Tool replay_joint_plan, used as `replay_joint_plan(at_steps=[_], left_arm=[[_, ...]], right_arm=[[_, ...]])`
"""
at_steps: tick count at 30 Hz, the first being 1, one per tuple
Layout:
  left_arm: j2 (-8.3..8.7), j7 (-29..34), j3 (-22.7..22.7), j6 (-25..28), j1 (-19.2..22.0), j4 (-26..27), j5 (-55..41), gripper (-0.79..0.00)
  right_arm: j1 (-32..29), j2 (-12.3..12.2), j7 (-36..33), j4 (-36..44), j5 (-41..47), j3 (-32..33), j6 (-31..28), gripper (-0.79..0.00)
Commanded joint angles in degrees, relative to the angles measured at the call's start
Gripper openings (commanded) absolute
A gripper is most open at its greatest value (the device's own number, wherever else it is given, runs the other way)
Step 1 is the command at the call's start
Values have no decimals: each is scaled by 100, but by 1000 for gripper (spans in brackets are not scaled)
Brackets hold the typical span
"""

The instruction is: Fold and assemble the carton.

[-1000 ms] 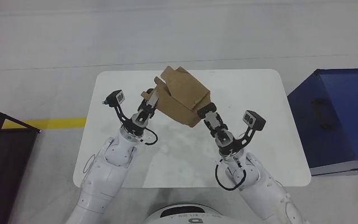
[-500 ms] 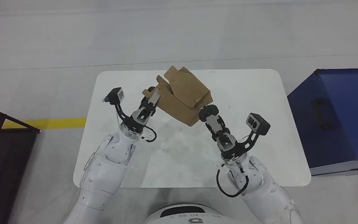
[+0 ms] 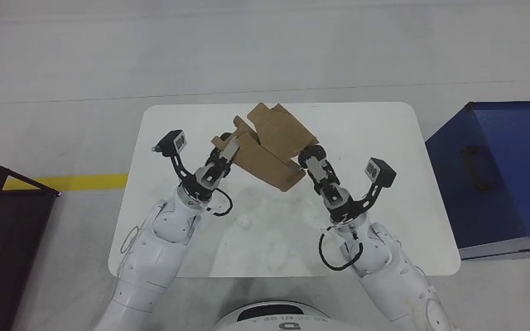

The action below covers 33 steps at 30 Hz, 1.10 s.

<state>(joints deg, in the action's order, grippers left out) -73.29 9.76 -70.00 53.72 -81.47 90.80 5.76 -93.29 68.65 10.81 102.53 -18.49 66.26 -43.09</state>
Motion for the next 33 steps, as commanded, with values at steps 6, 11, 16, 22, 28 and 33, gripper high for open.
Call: replay_joint_plan(at_steps=[6, 11, 16, 22, 28, 33], left_arm=[[27, 251, 40, 0, 9, 10, -28, -785], [32, 208, 14, -33, -19, 46, 154, -785], [39, 191, 16, 46, -94, 104, 473, -785], [47, 127, 0, 83, -131, 141, 660, -785], [40, -58, -7, 59, -146, 111, 820, 0], [42, -341, -150, 126, -219, 88, 995, 0]], right_arm=[[52, -5, -642, 76, 498, -164, -216, -385], [-12, -30, -1044, 189, 686, -185, -309, -425], [-69, -42, -1209, 293, 983, -187, -421, -446], [-91, -53, -1401, 293, 1264, -172, -457, -742], [-143, -70, -1637, 310, 1398, -151, -352, -785], [-156, -71, -1620, 275, 1934, -106, -311, -785]])
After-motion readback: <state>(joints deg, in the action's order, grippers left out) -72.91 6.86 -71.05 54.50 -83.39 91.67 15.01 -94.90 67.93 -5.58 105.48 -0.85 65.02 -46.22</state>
